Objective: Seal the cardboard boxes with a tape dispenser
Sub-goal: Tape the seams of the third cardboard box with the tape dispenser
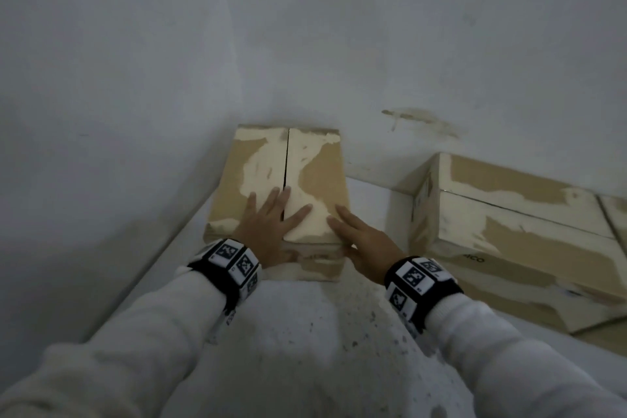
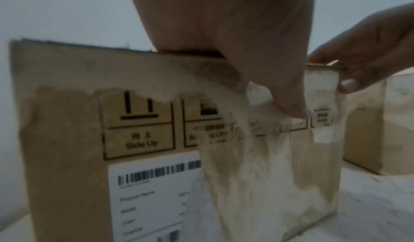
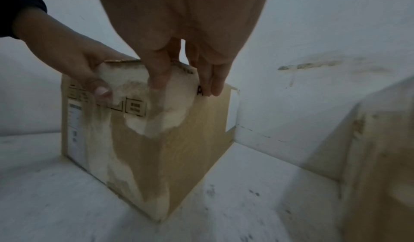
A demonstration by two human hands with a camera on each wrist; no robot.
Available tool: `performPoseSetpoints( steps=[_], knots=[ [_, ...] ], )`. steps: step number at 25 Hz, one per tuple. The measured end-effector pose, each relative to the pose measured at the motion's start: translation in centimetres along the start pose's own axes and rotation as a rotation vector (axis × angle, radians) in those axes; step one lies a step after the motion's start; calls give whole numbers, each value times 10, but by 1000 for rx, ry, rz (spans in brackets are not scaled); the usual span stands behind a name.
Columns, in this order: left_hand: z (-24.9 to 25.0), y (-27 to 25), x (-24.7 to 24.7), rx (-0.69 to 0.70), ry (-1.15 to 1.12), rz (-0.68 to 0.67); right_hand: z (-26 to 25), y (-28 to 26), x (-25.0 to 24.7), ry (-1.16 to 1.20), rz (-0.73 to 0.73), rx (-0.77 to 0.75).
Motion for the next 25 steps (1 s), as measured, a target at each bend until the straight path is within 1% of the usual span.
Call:
performPoseSetpoints(
  steps=[1, 2, 3, 7, 10, 12, 13, 15, 17, 19, 22, 24, 25],
  knots=[
    [10, -1, 7, -2, -15, -65, 5, -9, 0, 2, 18, -3],
    [22, -5, 10, -17, -46, -101, 9, -18, -1, 9, 35, -8],
    [32, -8, 10, -29, -52, -104, 11, -27, -1, 14, 51, -16],
    [75, -31, 10, -84, -81, -83, 20, -69, -1, 49, 85, -30],
    [119, -52, 7, -136, -149, -15, 36, -106, -6, 104, 111, -48],
    [150, -65, 5, -198, -163, -18, 56, -137, -12, 160, 89, -1],
    [162, -71, 5, -234, -156, -45, 67, -152, -17, 183, 69, 51],
    [192, -81, 4, -290, -133, -79, 100, -190, -22, 159, -22, 171],
    [218, -89, 2, -331, -138, -55, 135, -229, -22, 61, -129, 289],
    [248, -96, -2, -355, -129, -18, 170, -271, -17, -26, -192, 392],
    [285, -102, -3, -372, -120, 36, 217, -327, 3, -67, -302, 568],
    [300, -103, -4, -378, -143, 59, 237, -356, 19, -135, -401, 631],
    [306, -103, -5, -378, -157, 64, 243, -366, 27, -191, -449, 630]
  ],
)
Point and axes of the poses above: each hand's wrist, its own y-axis towards the middle knuckle, its own x-axis out of the palm, z = x × y, the point moved 4 cm from there along y, towards the middle knuckle, and after that the axes turned 6 degrees about -y, right-handed, at the moved point
